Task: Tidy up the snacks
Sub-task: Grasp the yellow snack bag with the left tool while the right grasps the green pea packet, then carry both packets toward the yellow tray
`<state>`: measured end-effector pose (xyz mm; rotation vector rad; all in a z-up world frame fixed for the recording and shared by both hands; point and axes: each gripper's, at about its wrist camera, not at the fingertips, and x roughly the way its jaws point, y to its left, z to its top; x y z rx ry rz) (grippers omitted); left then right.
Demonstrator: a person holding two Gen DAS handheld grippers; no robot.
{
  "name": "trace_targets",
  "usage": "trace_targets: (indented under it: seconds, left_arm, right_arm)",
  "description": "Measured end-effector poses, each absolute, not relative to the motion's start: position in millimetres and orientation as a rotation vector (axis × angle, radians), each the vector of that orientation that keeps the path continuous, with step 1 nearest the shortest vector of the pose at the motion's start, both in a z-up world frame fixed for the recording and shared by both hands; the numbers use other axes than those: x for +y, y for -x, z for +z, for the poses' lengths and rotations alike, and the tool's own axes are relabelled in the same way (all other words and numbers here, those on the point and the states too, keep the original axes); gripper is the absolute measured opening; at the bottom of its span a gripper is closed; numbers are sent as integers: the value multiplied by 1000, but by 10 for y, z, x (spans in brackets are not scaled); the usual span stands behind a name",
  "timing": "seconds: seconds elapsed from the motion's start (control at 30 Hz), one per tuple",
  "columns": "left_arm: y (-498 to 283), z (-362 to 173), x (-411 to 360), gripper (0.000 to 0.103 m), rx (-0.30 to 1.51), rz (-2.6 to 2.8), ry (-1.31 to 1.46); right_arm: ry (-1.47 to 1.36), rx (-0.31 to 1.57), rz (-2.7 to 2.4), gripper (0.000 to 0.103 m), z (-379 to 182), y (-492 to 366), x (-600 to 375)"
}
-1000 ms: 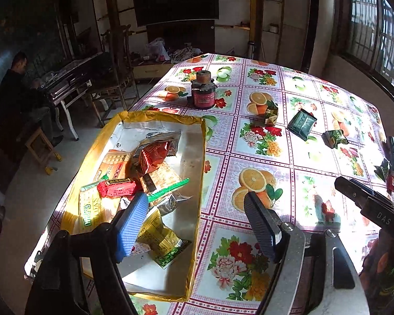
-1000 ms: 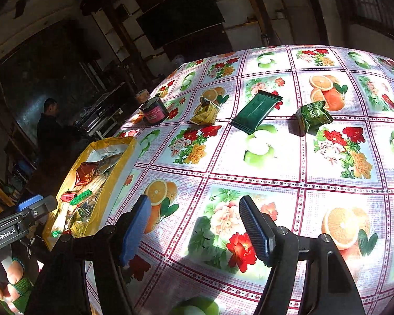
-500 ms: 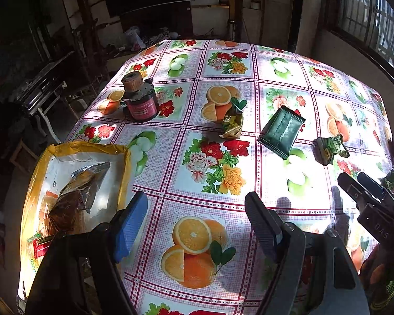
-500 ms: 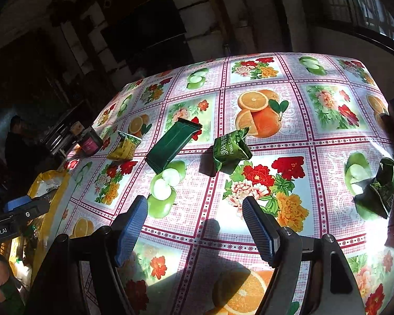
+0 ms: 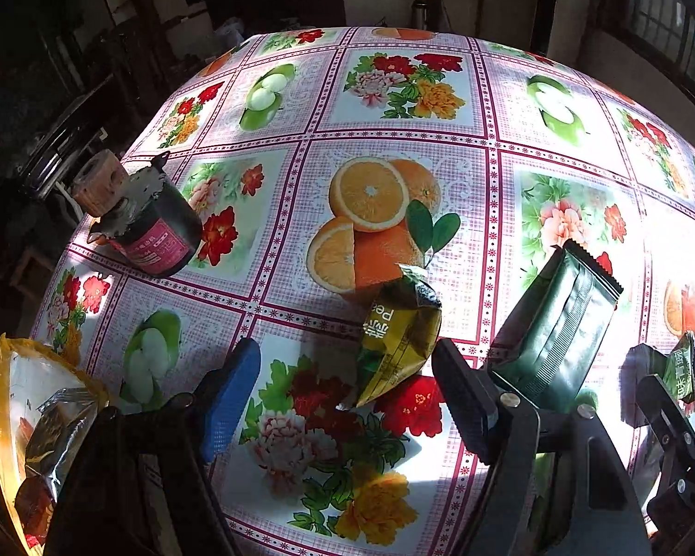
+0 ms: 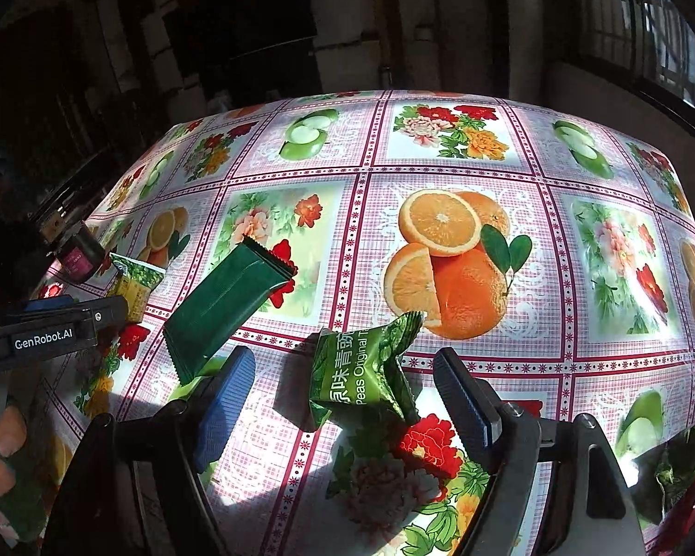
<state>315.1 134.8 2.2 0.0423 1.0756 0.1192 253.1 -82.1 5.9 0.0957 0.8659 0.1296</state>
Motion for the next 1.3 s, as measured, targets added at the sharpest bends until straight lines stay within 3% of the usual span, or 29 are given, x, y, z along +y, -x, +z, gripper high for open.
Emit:
trace_targets:
  seconds: [0.07,0.1,0.13,0.17,0.2,0.23,0.77,1.3]
  left_arm:
    - [-3205,-26,1310,76,1071,109,-27]
    - [-3227,-23,1298,74,1068,112,-22]
    - [-3243,-17,1286,64,1064,109,-14]
    - [-3248,-2,1278,55,1065,92,1]
    - [-3254,8,1249,34,1072,63,13]
    - [-3243,21,1225,29,1078,56,6]
    - [-1945,236,1417,27,1106,22,-13]
    - [-637,596,2041,27,1011,180,-1]
  right_arm:
    - [-95,871,131,80,42,-2574,-814]
    - [-95,874,130,71,36,-2587,-814]
    - [-94,876,127,64,33,-2590,-813]
    - [-92,870,119,50,38,-2577,-815]
    - [-96,873,119,41,31,-2571,-820]
    - [-100,872,124,41,32,-2560,-825]
    - [-216,826,291,40,386,-1384,-603]
    - [-275,811,456,40,564,-469,-60]
